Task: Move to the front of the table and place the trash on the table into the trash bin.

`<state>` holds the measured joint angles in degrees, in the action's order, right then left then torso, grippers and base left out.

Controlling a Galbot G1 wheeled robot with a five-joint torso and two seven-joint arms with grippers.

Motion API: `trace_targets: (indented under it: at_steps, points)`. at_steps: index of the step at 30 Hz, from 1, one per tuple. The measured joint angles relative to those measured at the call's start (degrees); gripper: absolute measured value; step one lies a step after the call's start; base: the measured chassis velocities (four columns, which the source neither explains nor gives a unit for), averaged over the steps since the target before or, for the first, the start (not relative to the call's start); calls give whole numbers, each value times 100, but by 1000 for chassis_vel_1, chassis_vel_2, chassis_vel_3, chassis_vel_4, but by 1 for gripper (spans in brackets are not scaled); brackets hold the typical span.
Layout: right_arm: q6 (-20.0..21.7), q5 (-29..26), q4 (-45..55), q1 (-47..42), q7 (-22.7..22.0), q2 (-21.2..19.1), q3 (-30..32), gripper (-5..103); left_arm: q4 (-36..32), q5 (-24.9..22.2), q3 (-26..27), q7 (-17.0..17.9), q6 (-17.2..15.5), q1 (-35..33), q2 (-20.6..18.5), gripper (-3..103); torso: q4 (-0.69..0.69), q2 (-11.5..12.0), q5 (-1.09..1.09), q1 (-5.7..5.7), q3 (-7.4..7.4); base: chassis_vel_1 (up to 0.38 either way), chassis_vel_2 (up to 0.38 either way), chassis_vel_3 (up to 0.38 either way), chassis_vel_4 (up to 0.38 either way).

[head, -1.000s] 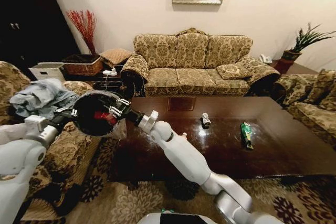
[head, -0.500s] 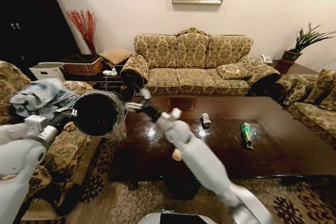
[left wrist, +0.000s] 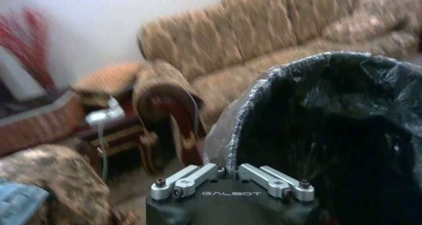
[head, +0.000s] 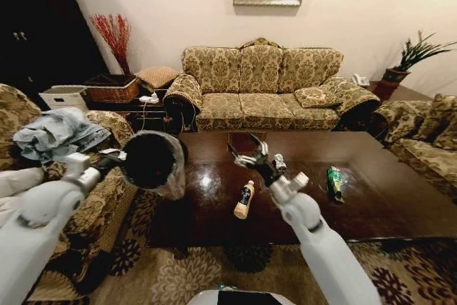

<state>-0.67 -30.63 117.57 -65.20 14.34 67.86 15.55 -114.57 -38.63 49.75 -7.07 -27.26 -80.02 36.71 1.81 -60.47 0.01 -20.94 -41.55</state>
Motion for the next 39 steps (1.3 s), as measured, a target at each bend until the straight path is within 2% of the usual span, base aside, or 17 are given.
trace_targets:
  at_steps: [1, 2, 3, 7, 16, 17, 19, 21, 22, 24, 25, 27, 29, 30, 33, 35, 39]
  points:
    - [40, -51, 83, -148, -53, -30, 95, 100, 72, -100, -213, -2, -113, 136, -177, 0, 1, 0, -8, 0, 0, 0, 0, 0, 0]
    - [63, -88, 132, -254, -92, -48, 151, 100, 112, -156, -269, -14, -229, 264, -336, 0, -4, 0, -1, 0, -1, 0, 0, 0, 0]
    - [63, -103, 155, -340, -88, -81, 208, 100, 136, -172, -247, -40, -281, 379, -394, 0, 3, 0, 3, 0, 0, 0, 0, 0, 0]
    - [62, -169, 199, -585, -55, -146, 435, 100, 331, -253, 69, -183, -334, 747, -620, 0, 1, 0, -1, 0, 0, 0, 0, 0, 0]
    - [281, -122, 288, -1156, -138, -151, 531, 100, 369, -358, 186, -178, -311, 792, -801, 0, 2, 0, -2, 0, 0, 0, 0, 0, 0]
    - [410, -124, 331, -1294, -302, -168, 537, 100, 349, -318, 173, -185, -287, 757, -791, 0, 0, 0, -2, 0, 0, 0, 0, 0, 0]
    - [859, -239, 414, -1589, -1049, -170, 444, 100, 298, -243, 117, -194, -242, 703, -725, 0, 0, 0, -2, 0, 0, 0, 0, 0, 0]
    - [958, -293, 416, -1629, -1243, -160, 392, 100, 279, -226, 96, -195, -236, 692, -704, 0, -1, 0, -3, 0, 0, 0, 0, 0, 0]
    - [1201, -455, 396, -1675, -1757, -99, 226, 100, 238, -184, 45, -195, -228, 677, -655, 0, -1, 0, -3, 0, 0, 0, 0, 0, 0]
    - [1313, -520, 262, -1655, -2287, 8, -16, 100, 197, -160, -1, -193, -227, 667, -616, 0, 1, 0, -3, 0, 0, 0, 0, 0, 0]
    - [1313, -520, 262, -1655, -2287, 8, -16, 100, 197, -160, -1, -193, -227, 667, -616, 0, 1, 0, -3, 0, 0, 0, 0, 0, 0]
    - [1401, -629, -34, -1480, -3061, 195, -456, 100, 146, -140, -39, -192, -221, 645, -601, 0, 0, 0, -2, 0, 0, 0, 0, 0, 0]
    - [1414, -658, -88, -1440, -3182, 229, -531, 100, 138, -138, -44, -192, -218, 640, -599, 0, 0, 0, -2, 0, 0, 0, 0, 0, 0]
    - [1457, -816, -352, -1239, -3648, 398, -851, 100, 113, -128, -57, -191, -214, 626, -589, 0, 1, 0, 0, 0, 0, 0, 0, 0, 0]
    - [1459, -865, -734, -981, -3940, 640, -1150, 100, 91, -122, -65, -188, -213, 611, -560, 0, 2, 0, -2, 0, 0, 0, 0, 0, 0]
    - [1369, -682, -1345, -589, -4193, 1042, -1356, 100, 65, -121, -65, -186, -212, 588, -534, 0, 2, 0, -2, 0, 0, 0, 0, 0, 0]
    - [1335, -601, -1730, -313, -4335, 1260, -1430, 100, 59, -121, -62, -185, -211, 576, -524, 0, 2, 0, -3, 0, 0, 0, 0, 0, 0]
